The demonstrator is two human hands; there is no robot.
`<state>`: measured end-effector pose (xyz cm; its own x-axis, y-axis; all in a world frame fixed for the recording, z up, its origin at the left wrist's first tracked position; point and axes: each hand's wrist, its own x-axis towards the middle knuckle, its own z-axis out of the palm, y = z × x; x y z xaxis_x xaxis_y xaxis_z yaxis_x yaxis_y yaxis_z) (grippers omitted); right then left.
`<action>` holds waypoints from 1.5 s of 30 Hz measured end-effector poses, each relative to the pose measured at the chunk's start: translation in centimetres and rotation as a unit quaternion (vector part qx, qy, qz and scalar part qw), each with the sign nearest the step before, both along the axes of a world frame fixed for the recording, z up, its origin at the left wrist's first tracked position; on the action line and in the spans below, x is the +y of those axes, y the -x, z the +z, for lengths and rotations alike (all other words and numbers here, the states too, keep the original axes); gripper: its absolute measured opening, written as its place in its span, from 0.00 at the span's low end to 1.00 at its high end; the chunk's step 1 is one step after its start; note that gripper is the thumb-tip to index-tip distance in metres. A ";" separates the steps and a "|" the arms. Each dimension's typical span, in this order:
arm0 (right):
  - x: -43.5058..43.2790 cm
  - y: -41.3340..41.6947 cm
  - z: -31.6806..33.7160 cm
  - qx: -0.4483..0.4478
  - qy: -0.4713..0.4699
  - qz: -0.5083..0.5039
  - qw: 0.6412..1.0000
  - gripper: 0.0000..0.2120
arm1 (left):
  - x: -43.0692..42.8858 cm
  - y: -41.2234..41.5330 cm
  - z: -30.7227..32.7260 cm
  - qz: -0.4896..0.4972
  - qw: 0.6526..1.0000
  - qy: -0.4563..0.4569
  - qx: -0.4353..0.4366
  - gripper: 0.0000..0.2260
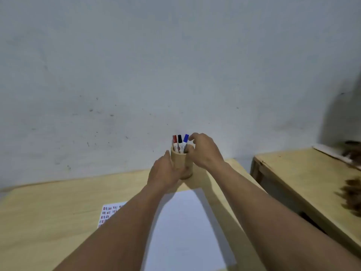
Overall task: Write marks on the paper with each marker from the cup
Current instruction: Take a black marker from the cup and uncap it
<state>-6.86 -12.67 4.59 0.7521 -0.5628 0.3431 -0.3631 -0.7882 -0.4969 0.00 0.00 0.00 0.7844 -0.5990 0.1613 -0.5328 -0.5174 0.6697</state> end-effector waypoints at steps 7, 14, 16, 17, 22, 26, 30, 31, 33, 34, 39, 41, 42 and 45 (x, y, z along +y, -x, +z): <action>-1.1 -2.5 -1.2 0.003 -0.045 0.000 0.999 0.09 | -1.9 -1.9 -2.1 0.016 0.995 0.072 0.069 0.21; -1.8 -3.8 -1.7 0.010 -0.064 0.004 0.998 0.08 | -1.9 -2.4 -2.4 0.014 0.994 0.079 0.069 0.17; -1.8 -4.0 -1.7 0.008 -0.068 -0.001 0.998 0.10 | -2.0 -2.5 -2.5 0.013 0.994 0.082 0.072 0.17; -1.9 -4.1 -1.8 0.003 -0.069 -0.002 0.998 0.11 | -2.0 -2.5 -2.5 0.013 0.994 0.084 0.072 0.17; -1.5 -3.2 -1.4 -0.050 -0.071 -0.006 0.996 0.08 | -2.0 -2.1 -2.2 0.012 0.993 0.089 0.078 0.20; -0.9 -1.9 0.2 -0.101 -0.075 -0.004 0.992 0.08 | -1.4 -1.5 -1.7 0.005 0.992 0.088 0.084 0.22; 0.2 -0.6 2.9 -0.147 -0.078 0.003 0.986 0.07 | -0.1 -0.8 -0.4 0.023 0.995 0.072 0.072 0.31; 0.6 -0.3 3.5 -0.156 -0.076 0.005 0.985 0.06 | 0.4 -0.7 0.0 0.030 0.994 0.073 0.072 0.35; 1.5 0.3 4.7 -0.170 -0.068 0.011 0.983 0.06 | 1.5 -0.4 1.2 0.045 0.994 0.083 0.062 0.38; 2.1 0.7 5.2 -0.172 -0.063 0.015 0.983 0.07 | 2.1 -0.2 1.9 0.050 0.993 0.089 0.054 0.37; 5.4 2.8 6.3 -0.146 -0.054 0.040 0.987 0.07 | 5.8 1.2 5.5 0.063 0.988 0.140 0.007 0.24; 6.6 3.5 6.2 -0.125 -0.050 0.052 0.990 0.06 | 7.2 1.9 7.0 0.063 0.984 0.169 0.002 0.19; 7.1 3.8 6.1 -0.113 -0.044 0.057 0.991 0.05 | 7.9 2.2 7.7 0.060 0.981 0.186 0.010 0.18; 8.5 4.6 5.7 -0.073 -0.026 0.078 0.994 0.07 | 9.8 3.2 9.2 0.031 0.973 0.223 0.045 0.23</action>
